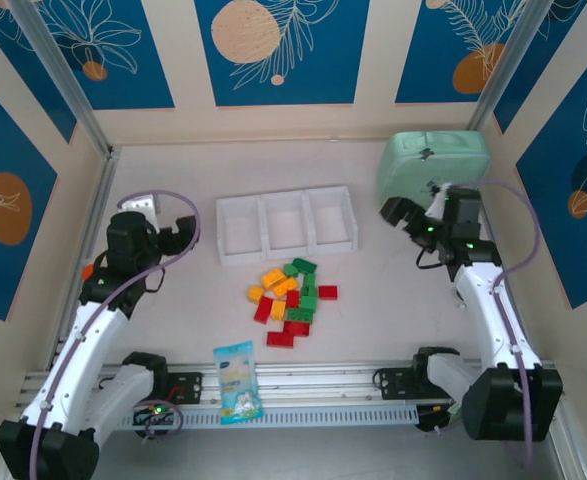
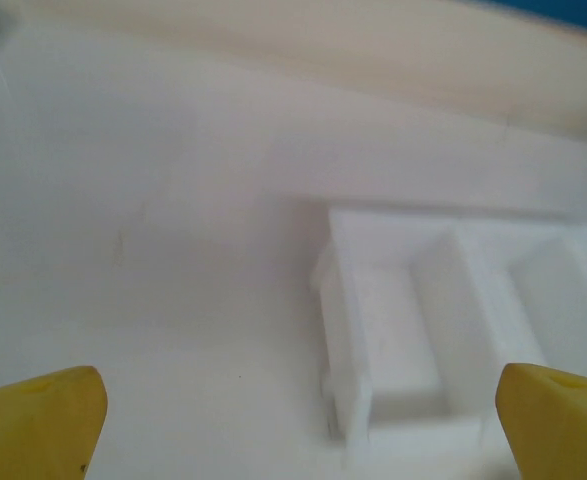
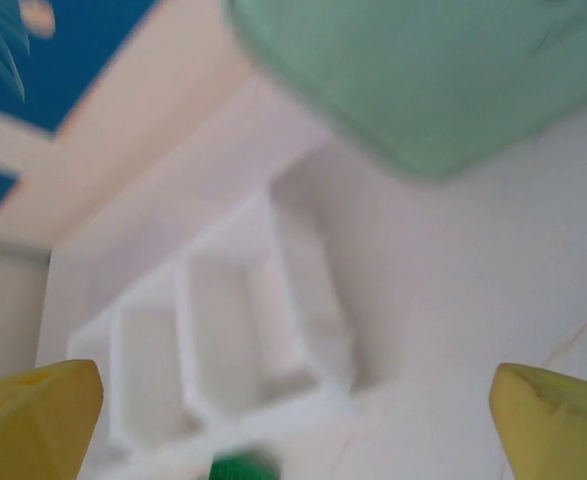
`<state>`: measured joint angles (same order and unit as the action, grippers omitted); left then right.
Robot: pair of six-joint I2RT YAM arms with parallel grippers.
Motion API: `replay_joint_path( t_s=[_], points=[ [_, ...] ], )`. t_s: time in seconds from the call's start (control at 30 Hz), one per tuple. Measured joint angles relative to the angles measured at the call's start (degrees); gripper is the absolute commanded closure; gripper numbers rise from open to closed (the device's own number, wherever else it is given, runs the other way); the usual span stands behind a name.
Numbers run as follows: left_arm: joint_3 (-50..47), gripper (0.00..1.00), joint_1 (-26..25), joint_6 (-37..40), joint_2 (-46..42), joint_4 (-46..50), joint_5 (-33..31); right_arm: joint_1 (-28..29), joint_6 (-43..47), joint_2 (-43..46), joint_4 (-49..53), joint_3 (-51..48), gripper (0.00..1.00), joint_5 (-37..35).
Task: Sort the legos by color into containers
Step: Pick up the lego from the bottom-center of the table.
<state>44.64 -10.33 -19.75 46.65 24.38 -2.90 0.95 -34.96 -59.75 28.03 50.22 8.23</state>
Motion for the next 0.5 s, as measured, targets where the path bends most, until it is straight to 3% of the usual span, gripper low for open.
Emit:
replay_joint_path(
  t_s=[0.17, 0.5],
  points=[
    [-0.5, 0.01, 0.0, -0.9, -4.2, 11.4, 3.9, 11.3, -0.3, -0.4, 10.8, 0.4, 0.02, -1.7],
    [-1.1, 0.01, 0.0, -0.9, -7.3, 14.3, 4.4, 13.3, 0.6, -5.8, 12.4, 0.2, 0.01, -3.5]
  ],
)
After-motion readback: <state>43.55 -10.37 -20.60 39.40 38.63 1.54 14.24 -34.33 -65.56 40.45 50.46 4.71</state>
